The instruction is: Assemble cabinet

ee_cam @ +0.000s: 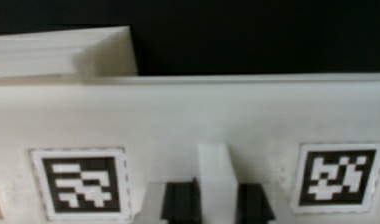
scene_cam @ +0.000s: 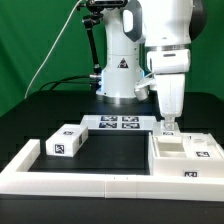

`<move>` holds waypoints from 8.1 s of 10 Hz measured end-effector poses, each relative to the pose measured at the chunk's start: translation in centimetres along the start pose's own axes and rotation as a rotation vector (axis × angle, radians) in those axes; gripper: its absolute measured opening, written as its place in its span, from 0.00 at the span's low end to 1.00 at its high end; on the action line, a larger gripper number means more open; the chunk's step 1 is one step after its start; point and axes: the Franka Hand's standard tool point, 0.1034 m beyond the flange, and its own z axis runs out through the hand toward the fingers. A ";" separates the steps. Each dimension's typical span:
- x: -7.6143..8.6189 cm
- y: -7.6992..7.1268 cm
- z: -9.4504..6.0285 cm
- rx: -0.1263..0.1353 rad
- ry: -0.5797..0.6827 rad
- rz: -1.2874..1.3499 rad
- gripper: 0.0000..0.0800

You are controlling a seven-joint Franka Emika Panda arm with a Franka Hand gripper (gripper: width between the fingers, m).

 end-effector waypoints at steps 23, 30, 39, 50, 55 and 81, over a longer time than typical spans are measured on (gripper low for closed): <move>-0.1 8.9 0.4 0.083 -0.020 -0.067 0.09; 0.4 8.7 -0.2 0.061 -0.020 -0.079 0.80; -0.2 2.0 -3.0 -0.040 -0.016 0.060 1.00; 0.7 -0.3 -1.4 -0.029 0.079 1.007 1.00; -0.2 0.3 -1.0 0.016 0.099 1.361 1.00; 1.0 -0.1 5.2 0.090 0.089 1.404 0.06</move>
Offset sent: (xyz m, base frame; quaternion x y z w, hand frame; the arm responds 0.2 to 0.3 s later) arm 0.0000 0.0000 0.0000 0.0000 0.0000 0.0000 1.0000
